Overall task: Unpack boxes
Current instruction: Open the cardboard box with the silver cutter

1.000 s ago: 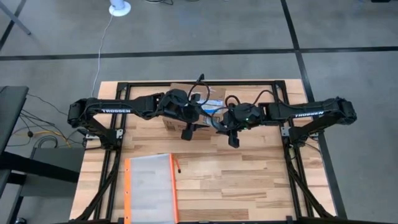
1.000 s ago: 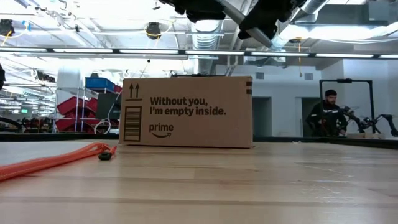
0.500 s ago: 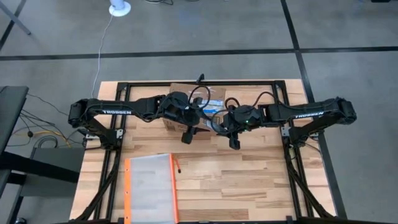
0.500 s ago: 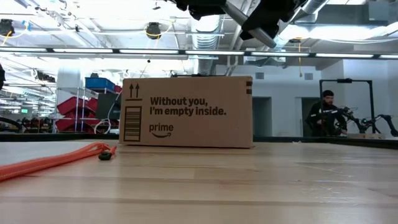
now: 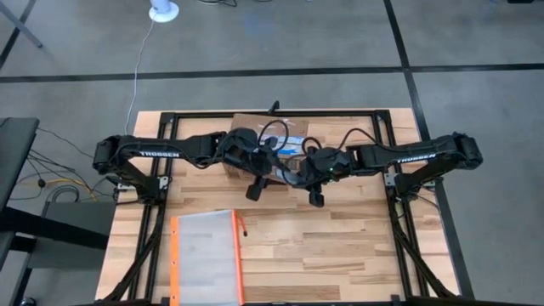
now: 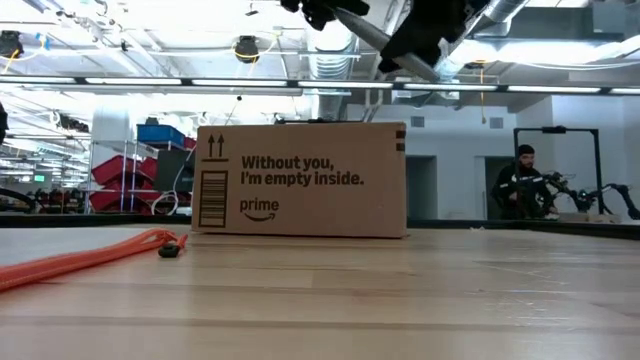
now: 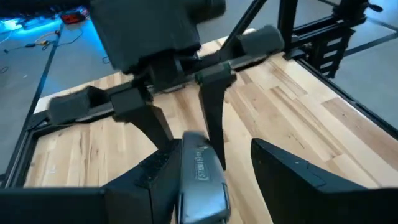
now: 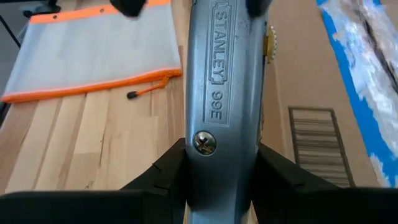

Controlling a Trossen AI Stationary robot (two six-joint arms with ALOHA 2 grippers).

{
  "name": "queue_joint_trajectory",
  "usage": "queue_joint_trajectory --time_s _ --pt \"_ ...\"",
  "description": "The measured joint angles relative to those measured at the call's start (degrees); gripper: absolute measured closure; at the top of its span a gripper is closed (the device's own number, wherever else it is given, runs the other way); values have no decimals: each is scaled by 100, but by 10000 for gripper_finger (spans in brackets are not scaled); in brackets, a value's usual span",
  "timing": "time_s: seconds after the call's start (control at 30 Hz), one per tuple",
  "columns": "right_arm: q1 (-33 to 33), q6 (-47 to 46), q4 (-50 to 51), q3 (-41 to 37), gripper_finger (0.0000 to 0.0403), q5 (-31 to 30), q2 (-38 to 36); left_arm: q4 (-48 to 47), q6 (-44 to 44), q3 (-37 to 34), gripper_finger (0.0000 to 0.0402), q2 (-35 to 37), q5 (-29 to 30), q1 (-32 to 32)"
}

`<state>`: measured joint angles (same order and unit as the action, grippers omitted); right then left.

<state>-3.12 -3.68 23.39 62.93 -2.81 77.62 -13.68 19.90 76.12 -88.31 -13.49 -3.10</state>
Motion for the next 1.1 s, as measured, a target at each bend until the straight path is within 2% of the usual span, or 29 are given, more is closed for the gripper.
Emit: queue_joint_trajectory --time_s 0.67,1.1 --pt "-287 10 -335 106 288 11 -24 -487 104 -11 222 -9 156 3" --pt "-207 13 -124 105 288 6 -76 55 -85 -11 222 -9 129 39"
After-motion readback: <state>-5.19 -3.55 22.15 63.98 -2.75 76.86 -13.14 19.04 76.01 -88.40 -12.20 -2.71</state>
